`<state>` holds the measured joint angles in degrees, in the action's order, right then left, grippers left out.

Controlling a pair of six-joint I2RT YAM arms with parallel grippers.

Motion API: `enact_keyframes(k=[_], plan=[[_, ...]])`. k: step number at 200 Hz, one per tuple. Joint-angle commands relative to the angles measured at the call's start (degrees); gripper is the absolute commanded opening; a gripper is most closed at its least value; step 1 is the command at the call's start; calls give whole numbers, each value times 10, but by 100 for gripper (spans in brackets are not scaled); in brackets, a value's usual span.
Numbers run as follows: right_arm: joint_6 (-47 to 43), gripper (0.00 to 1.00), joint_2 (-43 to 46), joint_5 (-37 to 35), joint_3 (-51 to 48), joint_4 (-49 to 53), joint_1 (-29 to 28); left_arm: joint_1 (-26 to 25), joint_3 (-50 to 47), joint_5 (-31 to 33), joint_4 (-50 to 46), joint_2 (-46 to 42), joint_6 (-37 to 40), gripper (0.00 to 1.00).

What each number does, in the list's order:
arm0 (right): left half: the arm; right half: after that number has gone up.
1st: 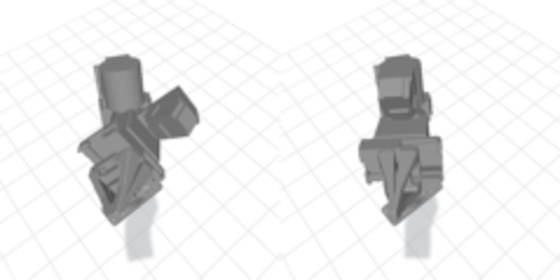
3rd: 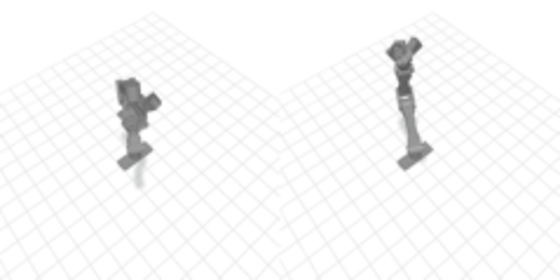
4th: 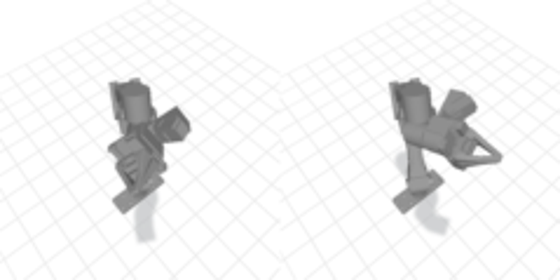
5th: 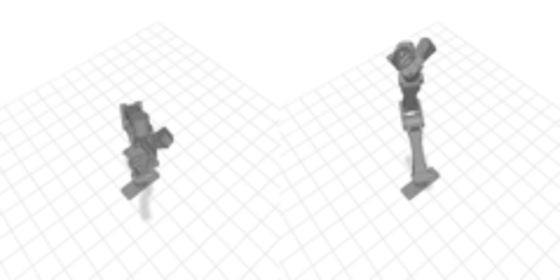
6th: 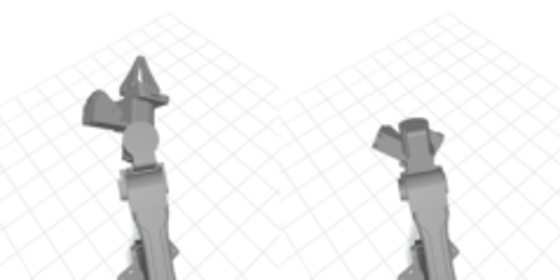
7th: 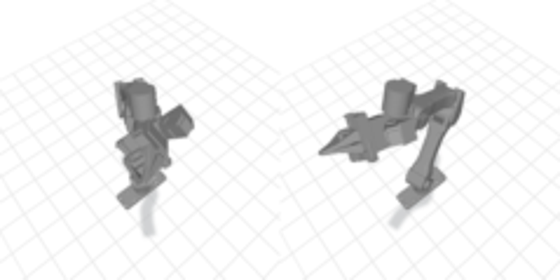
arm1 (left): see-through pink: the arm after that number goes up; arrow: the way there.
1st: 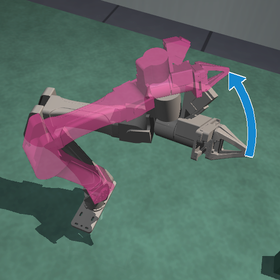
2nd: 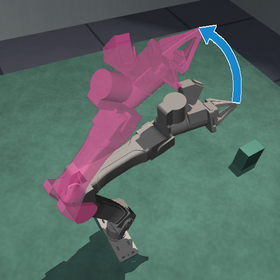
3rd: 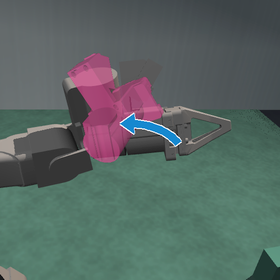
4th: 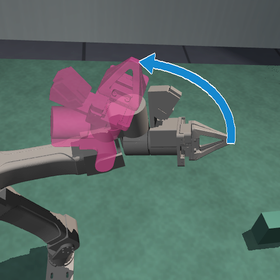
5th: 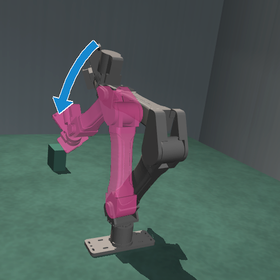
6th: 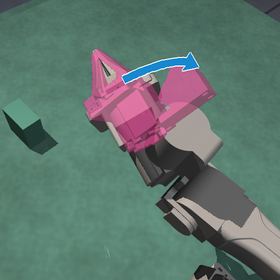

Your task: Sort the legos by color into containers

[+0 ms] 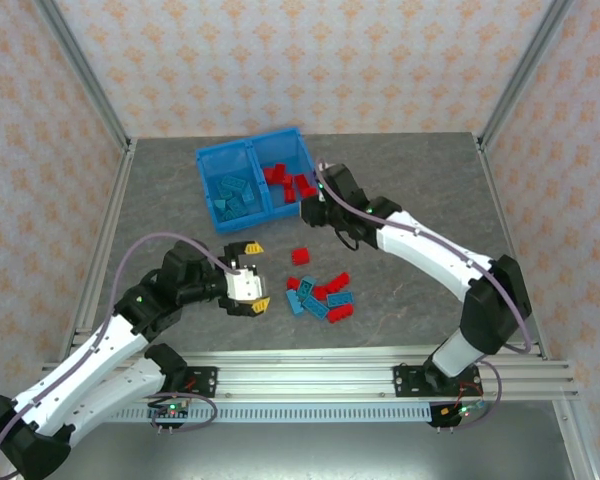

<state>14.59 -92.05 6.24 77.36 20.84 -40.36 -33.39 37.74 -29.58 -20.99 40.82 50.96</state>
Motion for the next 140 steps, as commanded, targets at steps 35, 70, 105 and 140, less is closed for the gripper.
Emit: enact_keyframes(k=[35,70,105,140], plan=[[-15,26,-218,-117,206,-13,5,8,17,200,63,-7,-134,99],[-18,25,-364,-162,361,31,14,21,23,268,63,-4,-169,100],[-20,26,-484,-148,509,99,22,33,26,255,59,-3,-173,100],[-17,32,-516,-102,561,111,26,38,26,247,59,-2,-171,100]])
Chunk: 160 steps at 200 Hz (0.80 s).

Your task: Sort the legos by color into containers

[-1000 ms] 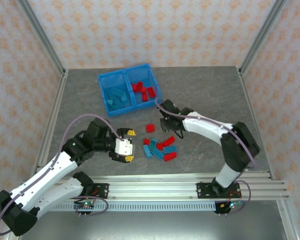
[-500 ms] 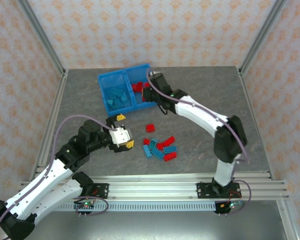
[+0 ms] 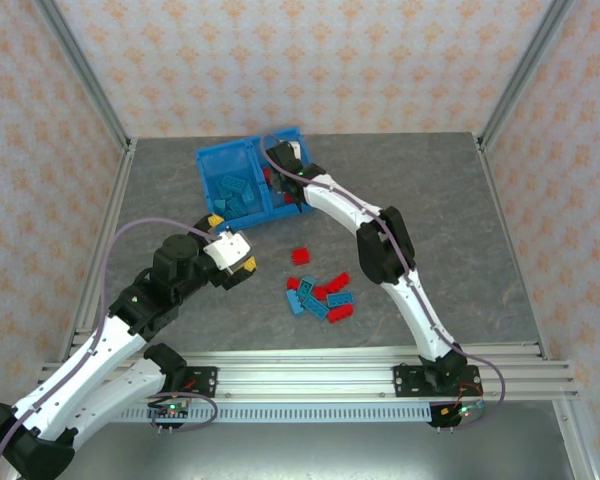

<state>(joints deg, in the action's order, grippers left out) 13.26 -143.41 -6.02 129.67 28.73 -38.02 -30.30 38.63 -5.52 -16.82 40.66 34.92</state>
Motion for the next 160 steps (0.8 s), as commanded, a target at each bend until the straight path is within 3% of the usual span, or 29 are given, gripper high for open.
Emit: enact_keyframes(k=[1,26,68,98,122,160], plan=[[-3,33,-2,23,38,32,2,7,17,6,17,0,-10,99],[4,39,9,66,46,39,3,8,16,2,16,0,-8,100],[15,51,54,74,27,50,3,9,15,0,17,3,-12,100],[9,52,107,69,11,73,3,9,17,-10,17,6,-19,100],[9,52,200,82,-91,52,3,9,20,-30,6,7,-11,100],[14,52,397,113,-358,-5,-9,8,20,-95,-18,10,36,99]])
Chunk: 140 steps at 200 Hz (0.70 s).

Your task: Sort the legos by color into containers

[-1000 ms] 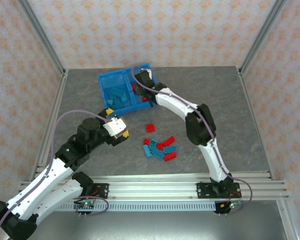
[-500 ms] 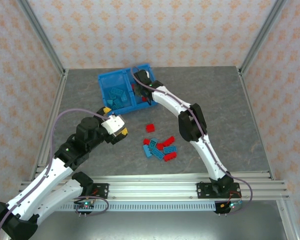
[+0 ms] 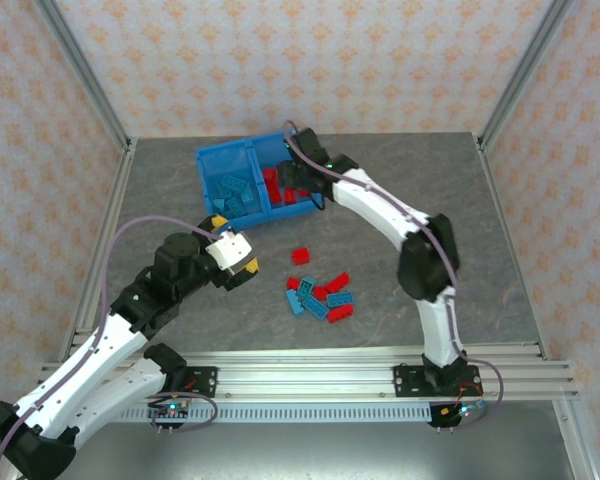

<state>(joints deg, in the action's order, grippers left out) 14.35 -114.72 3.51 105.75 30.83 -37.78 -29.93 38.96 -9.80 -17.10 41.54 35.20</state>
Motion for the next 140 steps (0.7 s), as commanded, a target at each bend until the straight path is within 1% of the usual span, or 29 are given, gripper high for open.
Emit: enact_keyframes(k=[1,14,27,37,64,68,82,94,105,140], plan=[[4,52,122,18,-135,-27,-13,4,16,-53,-15,1,34,99],[16,53,179,8,-210,-26,-22,5,13,-69,-15,3,47,99],[58,53,230,-10,-279,-13,-31,4,10,-78,-15,5,55,99],[108,53,262,-14,-328,-1,-35,4,9,-85,-14,6,59,99],[285,55,318,-11,-455,15,-43,4,11,-99,-16,14,66,99],[310,57,324,-8,-475,10,-44,4,12,-102,-17,15,67,100],[354,63,330,-3,-529,-5,-47,5,14,-113,-23,18,70,99],[369,68,329,6,-550,-14,-47,5,16,-126,-34,26,82,100],[369,71,325,9,-556,-18,-49,3,23,-140,-56,36,93,100],[361,71,290,15,-545,-1,-49,3,40,-198,-109,79,128,100]])
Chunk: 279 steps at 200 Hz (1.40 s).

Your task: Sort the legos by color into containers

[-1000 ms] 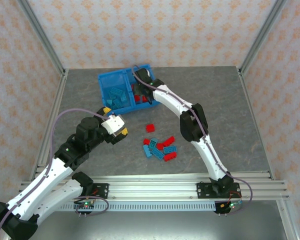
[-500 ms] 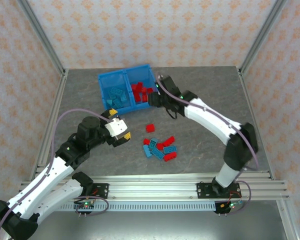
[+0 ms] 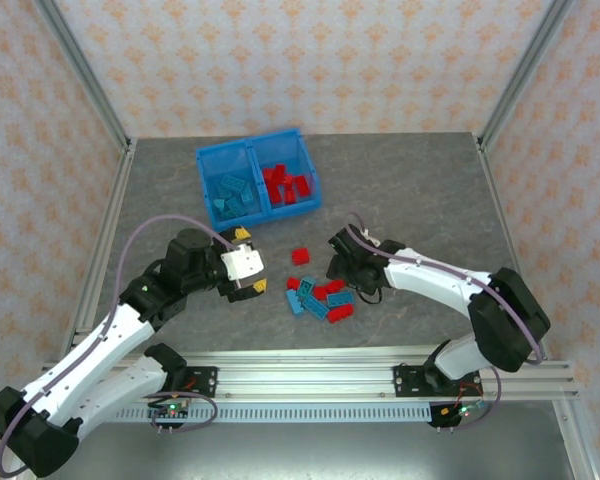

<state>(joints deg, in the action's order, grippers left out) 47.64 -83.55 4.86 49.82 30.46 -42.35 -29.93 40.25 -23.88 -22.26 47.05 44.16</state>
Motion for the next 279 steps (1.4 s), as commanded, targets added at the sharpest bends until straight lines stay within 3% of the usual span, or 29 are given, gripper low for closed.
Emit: enact_keyframes(k=[1,59,95,132,194,242,279], plan=[[28,70,-23,2,15,2,-4,3,28,-60,-59,26,40,100],[26,64,-81,18,30,-24,-10,1,35,-100,-99,60,87,100],[36,43,-94,13,25,-33,-14,0,26,-123,-123,51,148,100],[37,31,-81,-3,28,-34,-14,-1,23,-142,-135,47,177,99],[-110,19,-10,-70,113,-3,-14,-3,21,-140,-131,19,193,100],[-291,20,-57,-56,243,-82,-16,-3,-22,-60,2,-65,69,100],[-381,21,-196,-105,404,-91,-14,-3,-27,26,55,-80,-15,100]])
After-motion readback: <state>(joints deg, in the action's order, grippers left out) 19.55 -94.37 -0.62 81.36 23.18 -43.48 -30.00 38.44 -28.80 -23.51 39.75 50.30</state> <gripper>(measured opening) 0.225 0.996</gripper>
